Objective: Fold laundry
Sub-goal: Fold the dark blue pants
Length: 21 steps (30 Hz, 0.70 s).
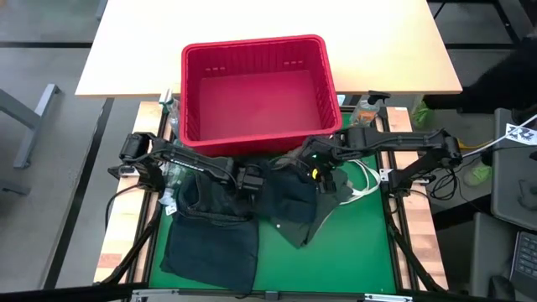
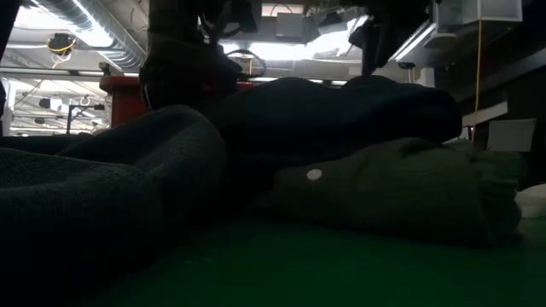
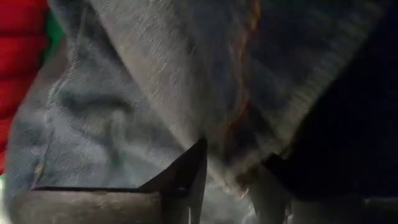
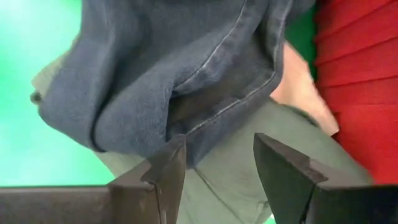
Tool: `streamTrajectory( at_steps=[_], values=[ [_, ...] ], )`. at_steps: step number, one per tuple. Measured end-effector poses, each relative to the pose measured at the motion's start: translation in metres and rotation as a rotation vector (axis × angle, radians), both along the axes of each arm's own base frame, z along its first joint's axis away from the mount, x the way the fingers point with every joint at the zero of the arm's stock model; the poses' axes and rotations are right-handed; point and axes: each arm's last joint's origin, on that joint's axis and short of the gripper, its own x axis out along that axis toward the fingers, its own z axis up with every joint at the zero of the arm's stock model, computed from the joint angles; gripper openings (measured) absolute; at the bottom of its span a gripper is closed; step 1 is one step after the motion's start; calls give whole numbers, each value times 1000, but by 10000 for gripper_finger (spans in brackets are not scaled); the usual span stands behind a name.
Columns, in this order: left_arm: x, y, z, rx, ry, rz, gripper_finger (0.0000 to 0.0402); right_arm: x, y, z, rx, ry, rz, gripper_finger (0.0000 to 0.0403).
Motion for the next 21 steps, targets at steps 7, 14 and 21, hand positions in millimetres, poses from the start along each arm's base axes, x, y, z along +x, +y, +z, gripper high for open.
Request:
streamTrajectory(
  at_steps=[7, 14, 21],
  values=[
    [-12, -7, 18, -7, -22, -5, 117, -4, 3, -8, 49, 45, 110, 188],
    [-24, -14, 29, -10, 8, -6, 118, 1, 4, -13, 114, 48, 134, 188],
    [-36, -19, 57, 0, -121, -26, 113, 10, 5, -35, 163, 93, 134, 188]
  ],
)
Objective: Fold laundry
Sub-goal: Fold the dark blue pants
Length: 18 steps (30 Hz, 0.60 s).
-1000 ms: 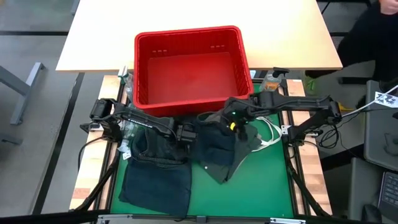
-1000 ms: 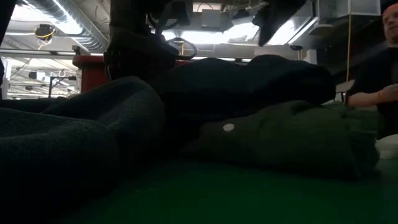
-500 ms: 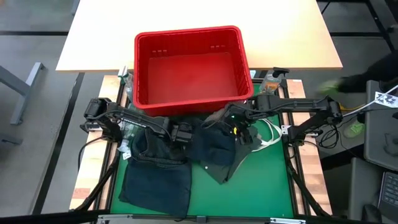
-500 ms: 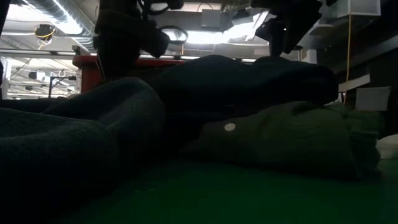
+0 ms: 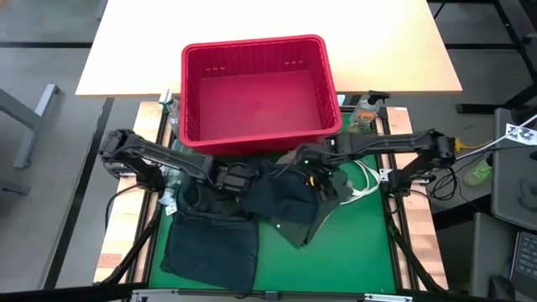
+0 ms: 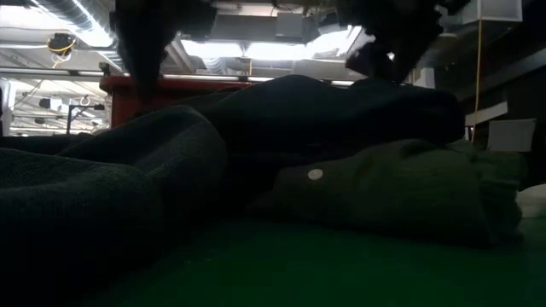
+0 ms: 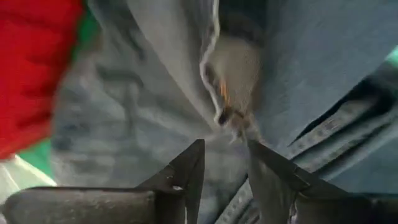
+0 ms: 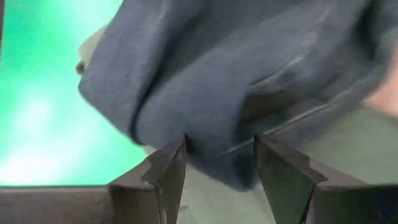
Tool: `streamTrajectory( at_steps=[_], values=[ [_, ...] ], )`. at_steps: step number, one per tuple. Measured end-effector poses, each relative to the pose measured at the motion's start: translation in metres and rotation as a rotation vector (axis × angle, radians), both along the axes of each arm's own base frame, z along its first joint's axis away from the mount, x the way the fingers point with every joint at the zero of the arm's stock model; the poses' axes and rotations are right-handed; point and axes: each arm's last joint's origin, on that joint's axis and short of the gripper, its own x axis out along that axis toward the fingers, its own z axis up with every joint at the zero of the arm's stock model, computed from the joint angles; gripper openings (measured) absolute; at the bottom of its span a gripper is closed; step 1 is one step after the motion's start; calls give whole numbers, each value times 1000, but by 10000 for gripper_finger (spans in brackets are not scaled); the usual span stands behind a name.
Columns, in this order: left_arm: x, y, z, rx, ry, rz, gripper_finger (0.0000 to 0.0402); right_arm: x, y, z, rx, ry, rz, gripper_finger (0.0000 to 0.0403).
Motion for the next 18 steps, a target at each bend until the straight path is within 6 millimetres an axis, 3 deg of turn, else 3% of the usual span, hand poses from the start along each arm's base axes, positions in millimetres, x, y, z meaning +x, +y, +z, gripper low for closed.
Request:
streamTrajectory(
  at_steps=[8, 18],
  values=[
    [3, 12, 25, 195, -258, 65, 106, -1, 1, -32, 42, 27, 10, 188],
    [26, 19, 15, 194, -328, 57, 109, -7, 2, -47, 49, 67, 11, 188]
  ],
)
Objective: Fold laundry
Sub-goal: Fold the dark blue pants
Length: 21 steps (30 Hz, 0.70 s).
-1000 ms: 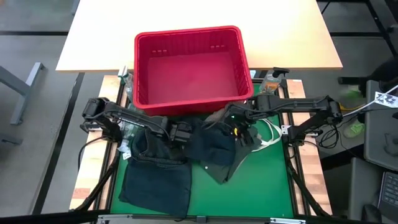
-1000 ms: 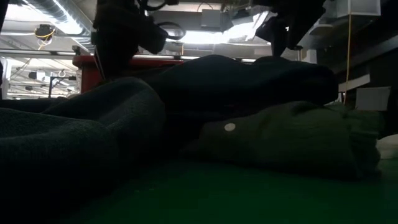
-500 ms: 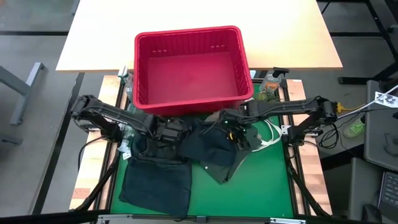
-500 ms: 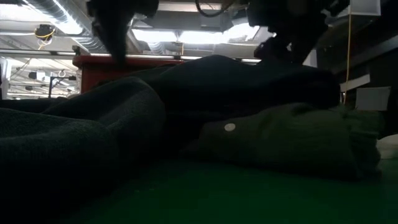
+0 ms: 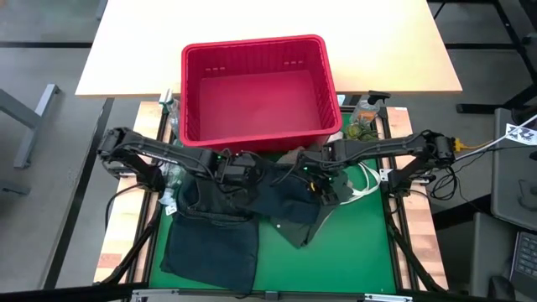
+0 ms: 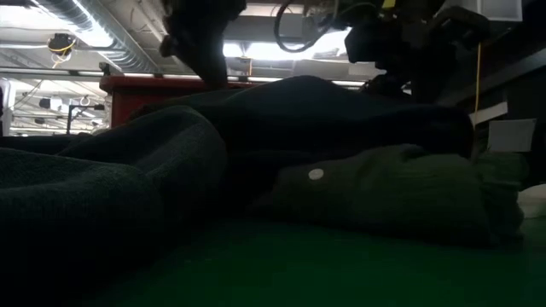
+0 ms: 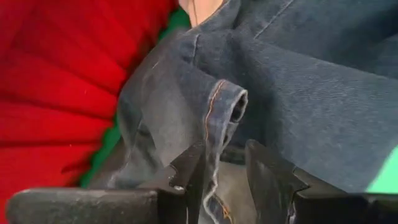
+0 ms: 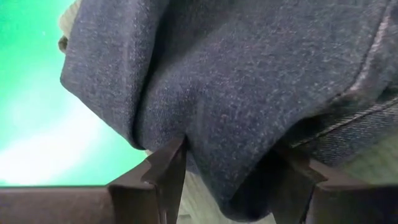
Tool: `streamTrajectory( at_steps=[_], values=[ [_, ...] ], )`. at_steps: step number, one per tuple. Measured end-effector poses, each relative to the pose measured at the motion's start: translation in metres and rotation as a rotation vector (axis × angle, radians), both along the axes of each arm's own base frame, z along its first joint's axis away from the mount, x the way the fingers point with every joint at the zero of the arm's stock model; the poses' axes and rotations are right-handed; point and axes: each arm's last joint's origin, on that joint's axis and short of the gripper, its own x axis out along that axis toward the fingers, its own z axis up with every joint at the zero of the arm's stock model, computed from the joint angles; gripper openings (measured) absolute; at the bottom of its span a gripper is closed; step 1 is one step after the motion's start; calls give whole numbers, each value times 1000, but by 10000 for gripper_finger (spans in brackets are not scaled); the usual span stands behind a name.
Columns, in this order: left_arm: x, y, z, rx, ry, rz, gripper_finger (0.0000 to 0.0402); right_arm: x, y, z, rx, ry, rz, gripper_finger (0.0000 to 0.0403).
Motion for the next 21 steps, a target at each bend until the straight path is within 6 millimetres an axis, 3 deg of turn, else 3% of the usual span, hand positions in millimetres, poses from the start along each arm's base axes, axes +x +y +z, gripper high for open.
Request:
streamTrajectory(
  at_steps=[8, 16, 21],
  values=[
    [16, 8, -17, 98, 50, -47, 109, -3, 0, -4, 11, 21, 2, 188],
    [19, 18, -25, 116, 83, -13, 107, -4, 2, -4, 53, 34, 14, 188],
    [15, 25, -26, 108, 105, 75, 58, -9, 3, -7, 85, 69, 57, 188]
  ],
)
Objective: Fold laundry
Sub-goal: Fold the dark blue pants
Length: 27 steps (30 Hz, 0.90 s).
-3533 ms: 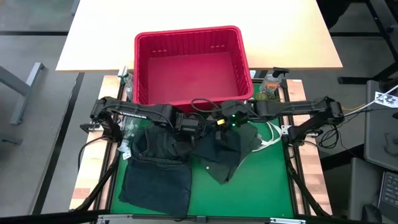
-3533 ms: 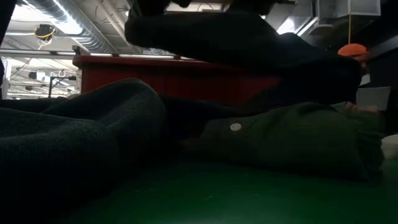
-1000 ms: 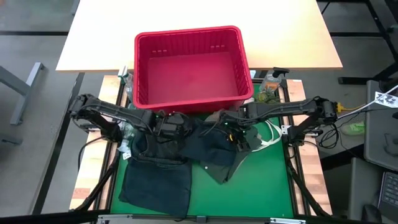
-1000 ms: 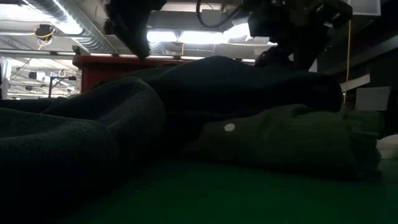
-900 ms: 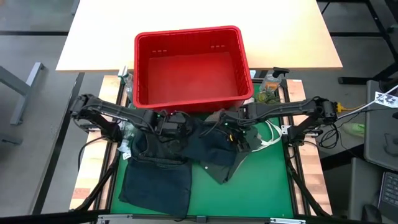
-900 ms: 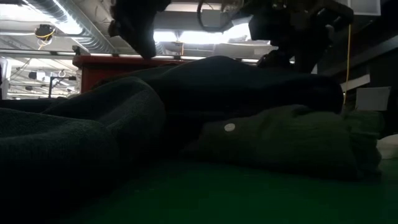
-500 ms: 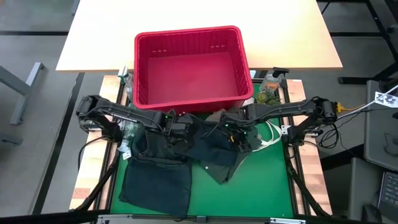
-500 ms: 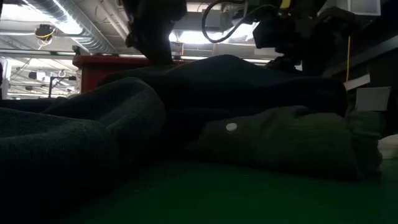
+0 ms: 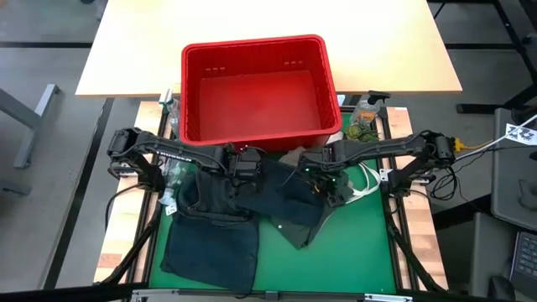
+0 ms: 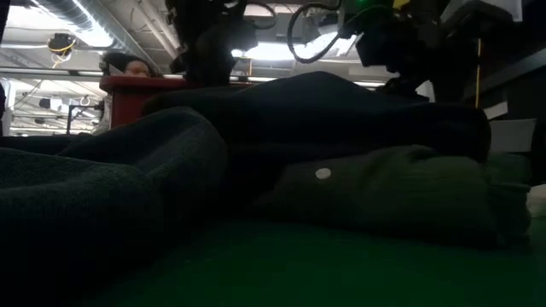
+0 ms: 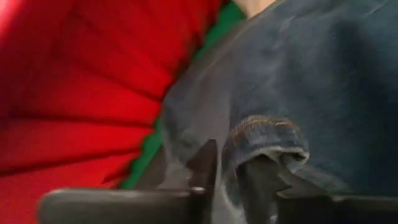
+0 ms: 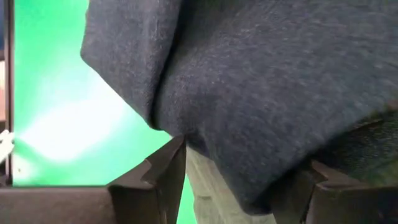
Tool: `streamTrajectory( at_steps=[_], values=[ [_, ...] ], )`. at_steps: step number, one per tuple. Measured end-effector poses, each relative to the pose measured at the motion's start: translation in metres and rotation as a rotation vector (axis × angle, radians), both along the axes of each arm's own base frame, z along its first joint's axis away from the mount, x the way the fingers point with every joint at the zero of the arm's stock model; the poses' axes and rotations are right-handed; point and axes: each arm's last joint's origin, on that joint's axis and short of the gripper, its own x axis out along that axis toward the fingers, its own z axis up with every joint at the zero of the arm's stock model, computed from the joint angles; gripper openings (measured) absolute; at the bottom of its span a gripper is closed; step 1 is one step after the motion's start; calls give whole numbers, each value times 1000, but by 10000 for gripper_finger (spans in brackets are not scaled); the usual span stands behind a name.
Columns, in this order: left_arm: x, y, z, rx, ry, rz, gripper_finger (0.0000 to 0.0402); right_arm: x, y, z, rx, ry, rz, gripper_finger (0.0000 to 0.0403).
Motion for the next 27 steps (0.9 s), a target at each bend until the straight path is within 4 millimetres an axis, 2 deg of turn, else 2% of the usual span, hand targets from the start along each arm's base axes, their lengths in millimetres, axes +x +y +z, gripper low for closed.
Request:
streamTrajectory(
  at_steps=[2, 4, 7, 11, 18, 22, 27],
  values=[
    [-3, 1, -1, 8, 27, 11, 25, -4, 0, -7, 0, 20, 12, 188],
    [-4, 1, -3, 9, 37, 12, 8, -8, 0, -15, -5, 52, 14, 188],
    [-7, 1, -10, 4, 54, 20, 9, -16, 0, -26, -15, 101, 15, 188],
    [-15, 1, -29, -28, 98, 54, 4, -23, 0, -29, -23, 169, 15, 188],
    [-27, 2, -58, -35, 128, 93, 11, -27, 0, -22, -44, 147, 18, 188],
    [-26, 2, -60, -33, 106, 90, 22, -32, 0, -14, -53, 131, 17, 188],
    [-24, 2, -59, -37, 93, 94, 56, -38, 1, -6, -56, 104, 16, 188]
  ],
)
